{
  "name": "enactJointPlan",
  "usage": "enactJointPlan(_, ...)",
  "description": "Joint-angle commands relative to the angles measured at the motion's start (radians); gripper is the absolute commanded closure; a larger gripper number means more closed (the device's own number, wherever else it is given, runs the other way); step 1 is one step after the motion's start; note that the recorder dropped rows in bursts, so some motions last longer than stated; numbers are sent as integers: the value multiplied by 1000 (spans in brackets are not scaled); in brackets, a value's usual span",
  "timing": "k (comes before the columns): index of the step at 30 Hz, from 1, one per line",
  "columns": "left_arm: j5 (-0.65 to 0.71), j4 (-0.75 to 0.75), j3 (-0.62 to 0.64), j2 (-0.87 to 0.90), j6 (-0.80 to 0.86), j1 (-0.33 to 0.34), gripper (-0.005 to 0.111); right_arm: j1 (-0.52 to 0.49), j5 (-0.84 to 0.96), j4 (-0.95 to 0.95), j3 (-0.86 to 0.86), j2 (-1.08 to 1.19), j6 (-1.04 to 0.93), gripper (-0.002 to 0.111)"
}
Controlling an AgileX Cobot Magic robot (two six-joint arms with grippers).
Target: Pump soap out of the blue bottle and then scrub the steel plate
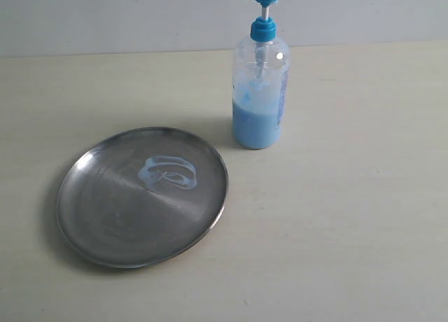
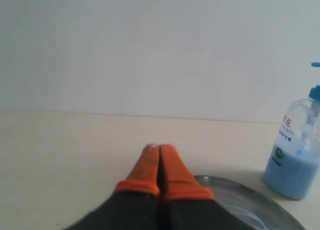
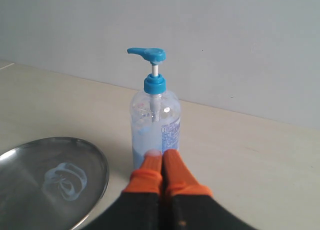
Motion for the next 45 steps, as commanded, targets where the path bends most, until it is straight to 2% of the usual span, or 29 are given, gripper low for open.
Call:
enactJointPlan(1,-5,0,30,-6,-27,12,107,2,-4,-1,2,-5,3,108)
enactJointPlan(11,26,0,30,-6,-41,48,107,2,-4,-1,2,-5,3,108)
enactJointPlan(23,195,14,30,-6,-25,60,107,2,-4,-1,2,-5,3,108)
enactJointPlan(45,199,47,30,-6,32,60,107,2,-2,-1,2,-5,3,108)
